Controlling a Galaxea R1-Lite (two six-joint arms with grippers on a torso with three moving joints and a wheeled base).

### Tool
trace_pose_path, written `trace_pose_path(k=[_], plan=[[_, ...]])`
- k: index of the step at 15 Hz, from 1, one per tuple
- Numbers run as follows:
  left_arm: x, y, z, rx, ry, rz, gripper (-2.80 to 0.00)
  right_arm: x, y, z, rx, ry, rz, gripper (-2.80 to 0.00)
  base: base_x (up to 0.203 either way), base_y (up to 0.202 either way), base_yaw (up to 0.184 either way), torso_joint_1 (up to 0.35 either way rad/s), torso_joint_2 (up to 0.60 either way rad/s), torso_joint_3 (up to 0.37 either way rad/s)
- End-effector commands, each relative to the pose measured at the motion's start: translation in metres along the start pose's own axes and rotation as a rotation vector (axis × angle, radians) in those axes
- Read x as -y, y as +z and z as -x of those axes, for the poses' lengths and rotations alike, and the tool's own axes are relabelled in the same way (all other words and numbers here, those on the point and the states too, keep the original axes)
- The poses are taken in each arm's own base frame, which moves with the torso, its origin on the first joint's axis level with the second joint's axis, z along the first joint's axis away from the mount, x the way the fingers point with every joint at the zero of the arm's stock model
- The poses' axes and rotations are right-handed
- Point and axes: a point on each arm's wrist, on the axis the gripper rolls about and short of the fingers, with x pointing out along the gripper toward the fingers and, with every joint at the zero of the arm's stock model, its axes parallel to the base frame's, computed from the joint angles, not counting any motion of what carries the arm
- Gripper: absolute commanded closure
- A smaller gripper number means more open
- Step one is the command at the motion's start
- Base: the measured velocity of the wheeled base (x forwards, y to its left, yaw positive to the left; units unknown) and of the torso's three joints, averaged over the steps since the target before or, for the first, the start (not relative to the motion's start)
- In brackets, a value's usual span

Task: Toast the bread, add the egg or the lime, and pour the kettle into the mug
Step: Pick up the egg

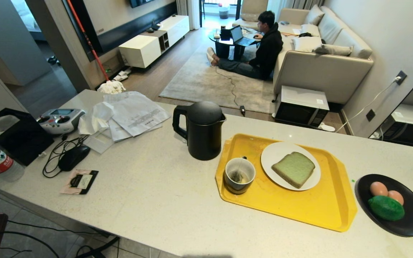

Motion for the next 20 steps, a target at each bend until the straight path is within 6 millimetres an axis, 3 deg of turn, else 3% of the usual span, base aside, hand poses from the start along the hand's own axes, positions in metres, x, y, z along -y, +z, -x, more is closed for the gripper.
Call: trace_pose_path(k=[1, 20], plan=[[0.0000, 0.0001, 0.0001, 0.002, 0.000, 0.000, 0.00, 0.0000, -0.0005, -0.0004, -0.005, 0.000, -0.001, 0.00, 0.000, 0.000, 0.000, 0.000, 0.00, 0.000], [0.0000, 0.0000, 0.0001, 0.001, 0.002, 0.000, 0.00, 0.0001, -0.0005, -0.0004, -0.005, -0.005, -0.016, 0.00, 0.000, 0.000, 0.000, 0.000, 0.00, 0.000]])
